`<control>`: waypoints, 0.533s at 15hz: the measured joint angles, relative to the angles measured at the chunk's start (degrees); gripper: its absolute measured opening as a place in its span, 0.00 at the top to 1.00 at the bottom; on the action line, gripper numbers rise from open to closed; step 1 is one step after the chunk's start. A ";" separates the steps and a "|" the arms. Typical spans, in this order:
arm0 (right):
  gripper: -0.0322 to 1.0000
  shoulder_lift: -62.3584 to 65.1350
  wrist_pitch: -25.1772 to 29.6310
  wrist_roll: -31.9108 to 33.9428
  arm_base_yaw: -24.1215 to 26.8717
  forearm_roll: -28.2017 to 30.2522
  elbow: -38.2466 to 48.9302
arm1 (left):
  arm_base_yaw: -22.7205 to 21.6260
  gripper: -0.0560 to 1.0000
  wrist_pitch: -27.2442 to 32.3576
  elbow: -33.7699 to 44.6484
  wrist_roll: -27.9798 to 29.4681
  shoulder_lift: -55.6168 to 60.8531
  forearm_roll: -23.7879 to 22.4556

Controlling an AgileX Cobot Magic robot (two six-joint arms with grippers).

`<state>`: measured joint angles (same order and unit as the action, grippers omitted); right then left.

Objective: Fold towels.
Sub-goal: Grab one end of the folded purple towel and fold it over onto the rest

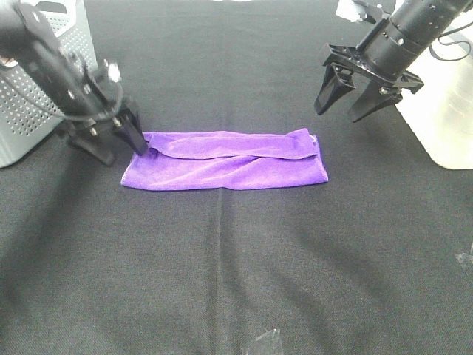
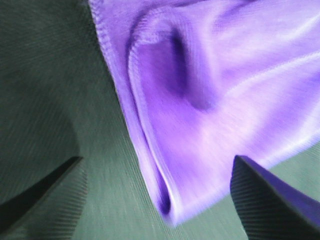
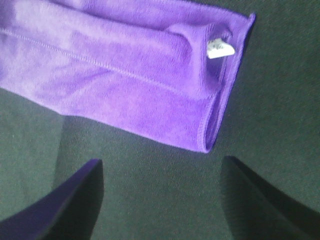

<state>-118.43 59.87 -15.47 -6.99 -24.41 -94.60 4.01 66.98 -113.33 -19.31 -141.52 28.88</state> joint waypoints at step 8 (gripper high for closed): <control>0.35 0.23 2.23 0.29 0.00 0.29 0.00 | -0.46 0.26 -0.74 -0.52 1.72 -2.01 3.90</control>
<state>-118.20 62.11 -15.18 -6.99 -24.12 -94.60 3.55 66.23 -113.85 -17.59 -143.53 32.77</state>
